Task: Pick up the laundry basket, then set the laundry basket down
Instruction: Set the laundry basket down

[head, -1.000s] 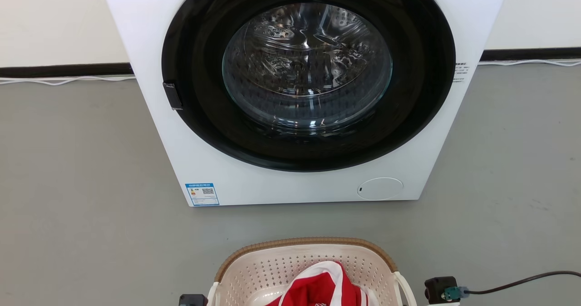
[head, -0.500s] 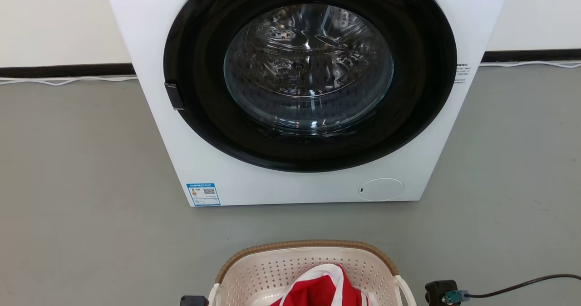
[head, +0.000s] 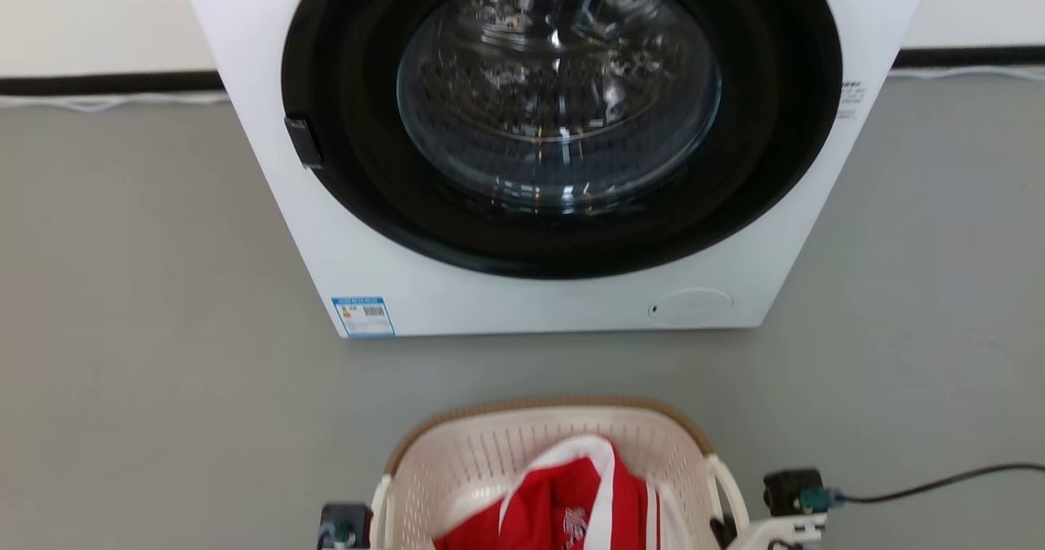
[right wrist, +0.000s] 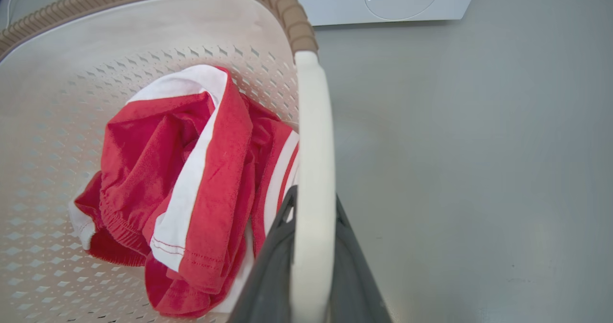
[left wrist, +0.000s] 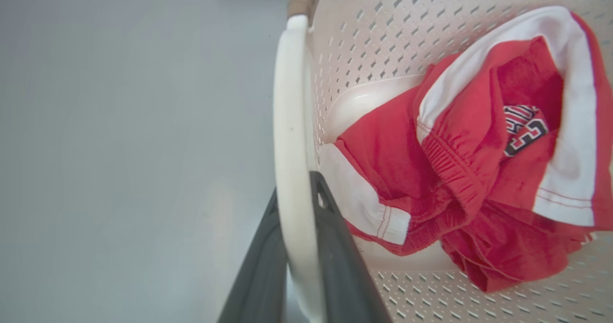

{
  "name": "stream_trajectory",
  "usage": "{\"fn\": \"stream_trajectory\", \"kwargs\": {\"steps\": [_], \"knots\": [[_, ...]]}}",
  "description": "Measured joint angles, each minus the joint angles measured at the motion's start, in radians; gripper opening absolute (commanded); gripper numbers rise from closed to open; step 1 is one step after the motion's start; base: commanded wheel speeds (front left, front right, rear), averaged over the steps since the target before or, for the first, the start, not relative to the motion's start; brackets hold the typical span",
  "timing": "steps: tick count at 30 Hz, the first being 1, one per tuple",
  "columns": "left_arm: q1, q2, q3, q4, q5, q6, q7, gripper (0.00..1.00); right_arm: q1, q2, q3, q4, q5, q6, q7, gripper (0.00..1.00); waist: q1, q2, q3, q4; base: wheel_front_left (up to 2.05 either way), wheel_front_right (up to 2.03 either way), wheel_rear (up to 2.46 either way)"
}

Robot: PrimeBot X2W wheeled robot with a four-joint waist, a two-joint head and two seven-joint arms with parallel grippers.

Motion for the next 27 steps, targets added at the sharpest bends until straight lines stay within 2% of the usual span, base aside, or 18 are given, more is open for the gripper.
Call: {"fn": "stream_trajectory", "kwargs": {"steps": [11, 17, 27], "knots": [[-0.163, 0.002, 0.003, -0.001, -0.007, 0.009, -0.018, 0.0, -0.173, -0.005, -0.002, 0.019, -0.002, 0.0, -0.033, 0.0, 0.0, 0.0001, 0.154, 0.005, 0.0, 0.0, 0.0], [-0.256, 0.006, 0.007, -0.002, -0.007, 0.01, -0.031, 0.0, -0.27, -0.007, -0.041, 0.022, -0.043, 0.0, -0.044, 0.0, 0.0, 0.0, 0.249, 0.011, 0.0, 0.0, 0.0], [-0.432, 0.007, 0.011, -0.025, -0.006, 0.022, -0.04, 0.0, -0.425, -0.015, -0.264, 0.024, -0.257, 0.0, -0.057, 0.0, 0.0, 0.0, 0.475, 0.033, 0.0, 0.0, 0.0]]}}
